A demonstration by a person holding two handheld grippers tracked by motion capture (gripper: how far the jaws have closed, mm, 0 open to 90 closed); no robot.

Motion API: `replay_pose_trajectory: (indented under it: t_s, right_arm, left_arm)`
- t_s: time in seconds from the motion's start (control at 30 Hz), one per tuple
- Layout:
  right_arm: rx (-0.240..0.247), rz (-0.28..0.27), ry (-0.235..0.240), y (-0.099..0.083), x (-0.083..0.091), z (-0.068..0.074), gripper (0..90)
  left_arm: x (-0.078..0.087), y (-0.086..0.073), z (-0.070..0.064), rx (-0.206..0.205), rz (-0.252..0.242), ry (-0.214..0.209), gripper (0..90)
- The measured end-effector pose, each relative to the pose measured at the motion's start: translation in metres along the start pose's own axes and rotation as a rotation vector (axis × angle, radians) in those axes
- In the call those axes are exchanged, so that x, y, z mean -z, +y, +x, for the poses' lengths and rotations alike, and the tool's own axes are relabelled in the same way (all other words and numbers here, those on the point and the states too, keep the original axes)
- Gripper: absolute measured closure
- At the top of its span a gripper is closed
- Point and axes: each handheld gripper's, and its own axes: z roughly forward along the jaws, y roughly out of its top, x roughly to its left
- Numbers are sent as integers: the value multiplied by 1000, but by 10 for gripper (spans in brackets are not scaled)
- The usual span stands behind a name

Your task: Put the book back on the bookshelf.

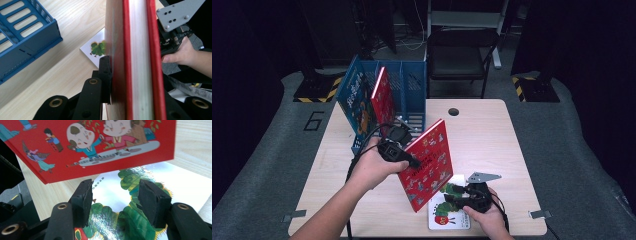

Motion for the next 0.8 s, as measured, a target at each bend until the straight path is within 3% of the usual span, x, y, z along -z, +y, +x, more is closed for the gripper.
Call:
replay_pose_trajectory:
  t_s: [0.47, 0.8]
  right_arm:
    - [-26, -14, -12, -1, 6, -6, 449]
    - [-33, -7, -15, -2, 6, -9, 449]
  left_arm:
    - [32, 11, -3, -2, -23, 19, 789]
    - [31, 14, 0, 1, -11, 24, 789]
